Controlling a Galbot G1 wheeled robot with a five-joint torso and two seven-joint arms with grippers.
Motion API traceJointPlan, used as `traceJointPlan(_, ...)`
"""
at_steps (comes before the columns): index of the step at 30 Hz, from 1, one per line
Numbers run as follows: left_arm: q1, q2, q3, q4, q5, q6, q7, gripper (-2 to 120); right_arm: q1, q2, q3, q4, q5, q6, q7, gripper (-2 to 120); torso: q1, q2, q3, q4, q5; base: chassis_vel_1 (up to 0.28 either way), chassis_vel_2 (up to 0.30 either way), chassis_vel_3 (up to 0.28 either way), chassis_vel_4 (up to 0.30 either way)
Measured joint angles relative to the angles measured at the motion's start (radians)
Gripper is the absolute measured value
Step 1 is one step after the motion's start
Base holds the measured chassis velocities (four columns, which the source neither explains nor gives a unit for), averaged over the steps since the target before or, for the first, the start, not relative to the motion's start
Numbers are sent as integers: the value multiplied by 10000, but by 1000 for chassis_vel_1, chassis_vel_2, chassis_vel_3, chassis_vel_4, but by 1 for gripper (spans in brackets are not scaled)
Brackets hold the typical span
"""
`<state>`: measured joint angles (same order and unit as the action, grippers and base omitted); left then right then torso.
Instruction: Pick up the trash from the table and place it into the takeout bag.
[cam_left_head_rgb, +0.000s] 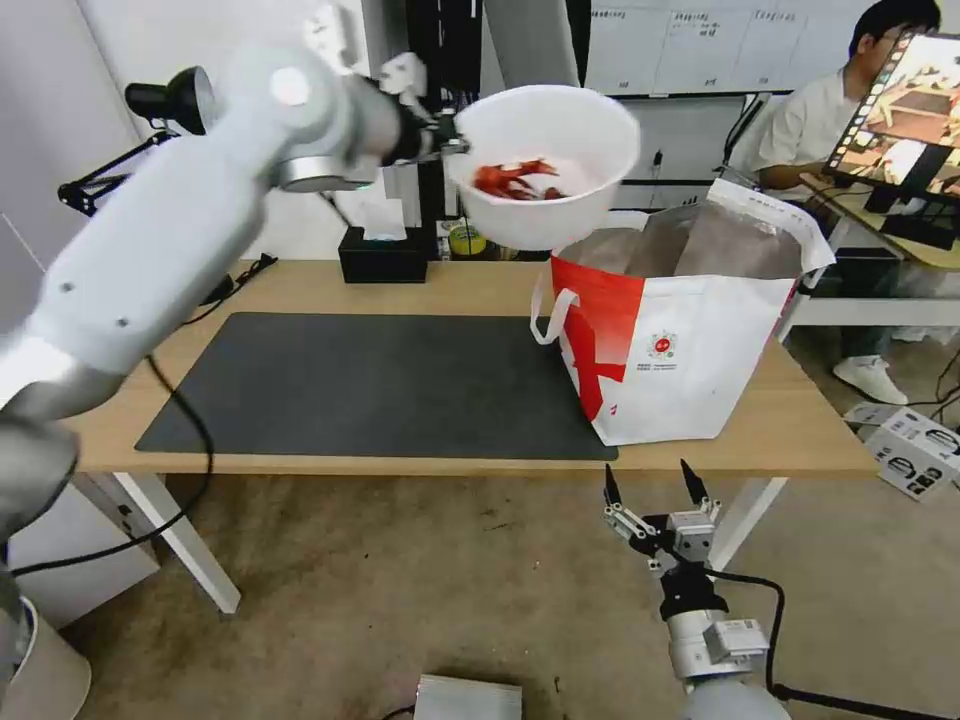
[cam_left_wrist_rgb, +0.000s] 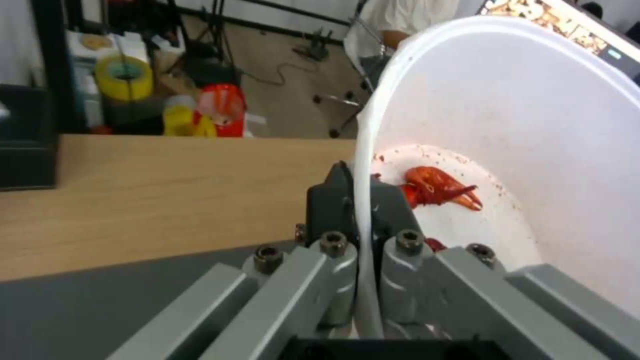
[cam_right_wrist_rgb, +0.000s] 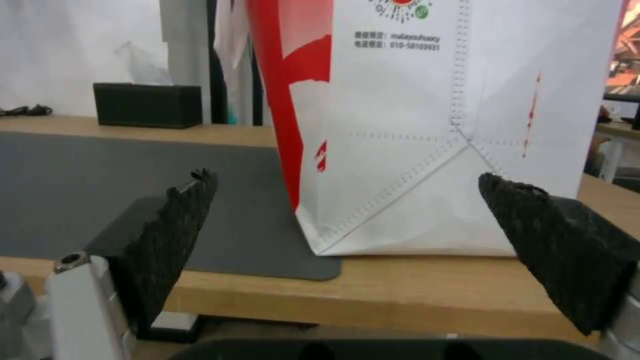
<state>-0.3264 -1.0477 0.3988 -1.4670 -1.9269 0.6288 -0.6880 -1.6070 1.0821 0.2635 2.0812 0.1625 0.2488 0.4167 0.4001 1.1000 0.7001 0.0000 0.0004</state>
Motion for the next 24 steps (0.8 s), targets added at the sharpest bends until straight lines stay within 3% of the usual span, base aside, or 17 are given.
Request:
traceJointPlan(1,-132,-486,133,394,78,1,-11,0,-17,16,41,22,0,2,0,97,0,0,-1,-1,0,0,0,0,0)
traceJointPlan(2,-132,-486,133,394,78,1,-11,0,-17,16,41,22,0,2,0,97,0,0,-1,-1,0,0,0,0,0)
traceJointPlan(4,-299,-1503,256,1361,477,2,-7,0,-47,85,130,90,6,4,3,97,0,0,0,0,-1,0,0,0,0)
traceJointPlan(8,-404,-2250,306,2023,859,12,71,0,-47,141,215,139,24,4,5,97,0,-1,0,-1,0,0,0,0,0)
traceJointPlan(16,-404,-3124,496,2770,1488,1,447,0,-55,167,349,187,70,4,12,97,-1,-1,0,1,-2,0,0,0,0)
traceJointPlan(24,-315,-3678,583,2942,1655,-24,452,0,-10,169,393,187,105,4,17,97,-1,-1,-1,1,-2,0,0,0,0)
